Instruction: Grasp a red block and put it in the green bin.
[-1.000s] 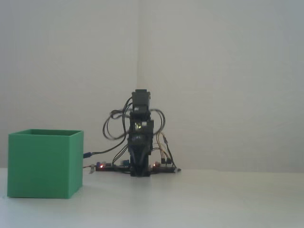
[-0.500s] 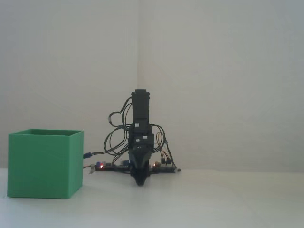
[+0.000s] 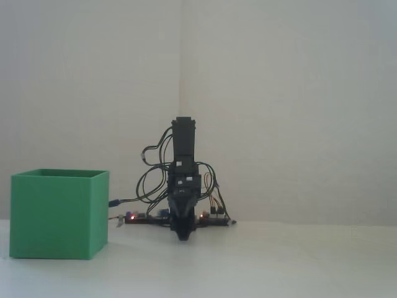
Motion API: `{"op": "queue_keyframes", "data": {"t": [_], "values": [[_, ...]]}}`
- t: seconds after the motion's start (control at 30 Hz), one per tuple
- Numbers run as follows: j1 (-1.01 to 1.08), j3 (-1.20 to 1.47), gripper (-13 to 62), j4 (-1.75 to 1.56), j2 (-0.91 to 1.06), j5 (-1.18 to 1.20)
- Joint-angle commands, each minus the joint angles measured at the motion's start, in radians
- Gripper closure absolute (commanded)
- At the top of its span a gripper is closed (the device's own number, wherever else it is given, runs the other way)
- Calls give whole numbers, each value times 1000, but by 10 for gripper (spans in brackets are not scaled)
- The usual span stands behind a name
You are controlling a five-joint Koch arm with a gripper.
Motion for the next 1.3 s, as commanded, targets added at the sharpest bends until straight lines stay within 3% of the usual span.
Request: {"op": "queue_keyframes", "data": {"t": [0.0, 1.27], "values": [[-2, 66, 143, 77, 86, 2], [17, 66, 147, 124, 80, 2]]}}
